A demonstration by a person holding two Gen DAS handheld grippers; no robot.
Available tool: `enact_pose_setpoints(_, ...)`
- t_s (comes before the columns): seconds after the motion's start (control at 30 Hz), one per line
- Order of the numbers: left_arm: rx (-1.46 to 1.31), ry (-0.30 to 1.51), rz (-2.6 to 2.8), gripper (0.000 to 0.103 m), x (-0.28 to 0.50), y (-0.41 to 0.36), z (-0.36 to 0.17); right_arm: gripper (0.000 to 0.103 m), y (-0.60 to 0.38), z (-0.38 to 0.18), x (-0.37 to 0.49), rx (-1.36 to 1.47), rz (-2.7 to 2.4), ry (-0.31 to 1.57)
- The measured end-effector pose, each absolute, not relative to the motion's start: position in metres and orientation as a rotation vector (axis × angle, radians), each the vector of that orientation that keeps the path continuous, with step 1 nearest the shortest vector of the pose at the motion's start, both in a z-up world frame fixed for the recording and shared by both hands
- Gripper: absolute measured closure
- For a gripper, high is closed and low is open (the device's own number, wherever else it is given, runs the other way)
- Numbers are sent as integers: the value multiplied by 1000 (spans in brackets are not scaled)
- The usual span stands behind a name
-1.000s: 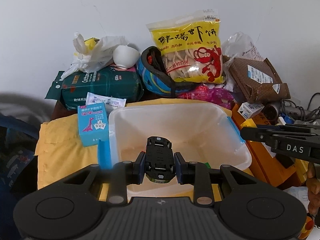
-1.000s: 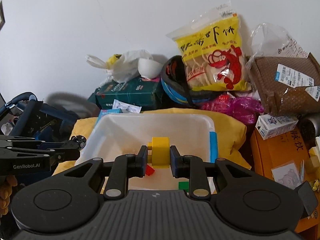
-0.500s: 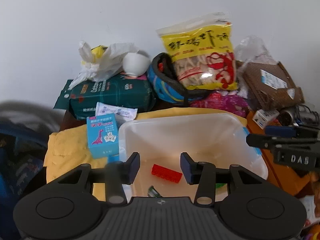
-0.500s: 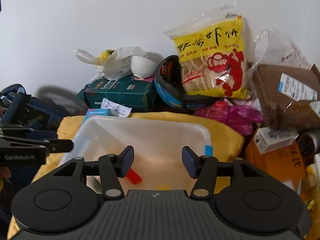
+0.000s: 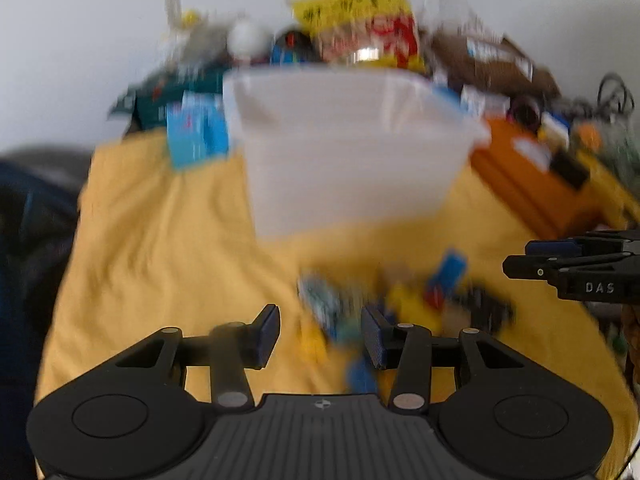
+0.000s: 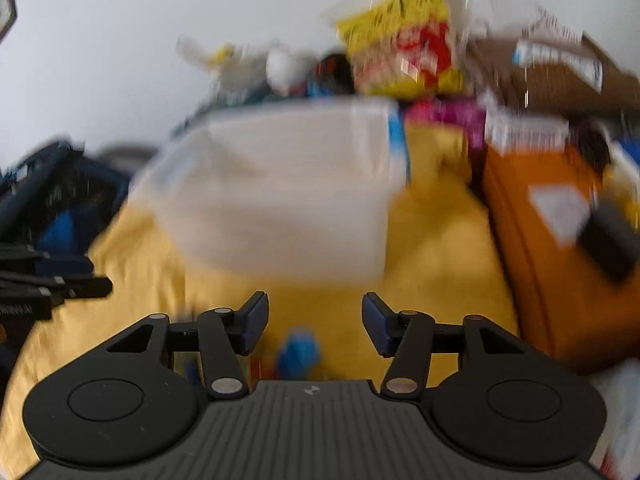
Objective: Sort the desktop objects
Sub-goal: 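Grasp the green-striped toy car with the left tool while the right tool grasps the orange brick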
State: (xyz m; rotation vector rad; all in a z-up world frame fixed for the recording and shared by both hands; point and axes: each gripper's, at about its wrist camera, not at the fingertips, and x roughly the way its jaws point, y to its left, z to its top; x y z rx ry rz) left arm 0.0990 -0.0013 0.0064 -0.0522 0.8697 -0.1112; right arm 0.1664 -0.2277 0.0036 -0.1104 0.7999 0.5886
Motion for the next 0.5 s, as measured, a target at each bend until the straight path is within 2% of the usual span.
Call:
enact_pose_setpoints(0.03, -57, 884, -108, 54, 91, -2, -1, 57, -228, -6, 158, -132, 593, 814)
enact_pose_setpoints(0.1, -70, 903, -98, 54, 75, -4, -14, 59, -229, -20, 141, -155, 606, 850)
enact_pose_setpoints(0.27, -44, 944, -135, 54, 54, -14, -38, 58, -225, -37, 96, -171, 675, 883)
enact_pose_setpoints(0.5, -36, 951, -119, 54, 62, -24, -53, 59, -209, -45, 55, -231, 754, 877)
